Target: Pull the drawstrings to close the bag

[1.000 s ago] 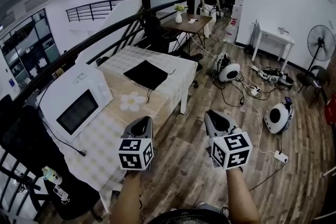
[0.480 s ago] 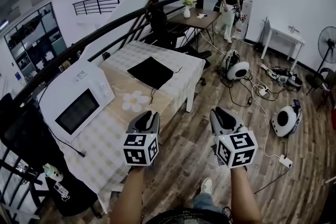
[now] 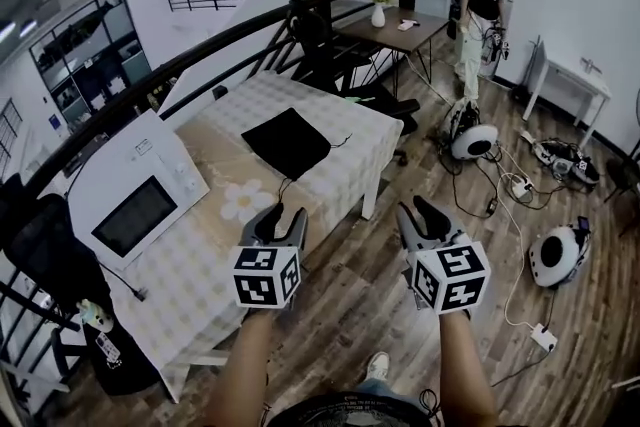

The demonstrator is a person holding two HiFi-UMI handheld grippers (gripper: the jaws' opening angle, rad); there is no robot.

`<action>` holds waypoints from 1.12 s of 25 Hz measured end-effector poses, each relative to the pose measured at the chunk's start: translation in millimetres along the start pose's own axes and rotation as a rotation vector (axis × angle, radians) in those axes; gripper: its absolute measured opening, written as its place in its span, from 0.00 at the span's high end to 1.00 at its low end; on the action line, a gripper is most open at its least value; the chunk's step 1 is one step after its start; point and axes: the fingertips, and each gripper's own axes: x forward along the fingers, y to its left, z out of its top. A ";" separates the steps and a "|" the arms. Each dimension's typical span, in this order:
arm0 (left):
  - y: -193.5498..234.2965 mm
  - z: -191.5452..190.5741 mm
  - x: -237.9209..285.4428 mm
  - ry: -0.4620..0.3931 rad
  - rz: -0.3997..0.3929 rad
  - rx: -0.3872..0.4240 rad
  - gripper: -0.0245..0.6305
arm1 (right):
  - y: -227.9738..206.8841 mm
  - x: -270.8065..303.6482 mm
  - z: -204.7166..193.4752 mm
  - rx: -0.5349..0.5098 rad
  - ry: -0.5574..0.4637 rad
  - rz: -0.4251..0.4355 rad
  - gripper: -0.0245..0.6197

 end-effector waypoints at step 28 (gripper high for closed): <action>17.7 21.2 109.3 0.038 0.232 -0.035 0.61 | -102.8 130.2 8.3 0.001 0.012 0.203 0.68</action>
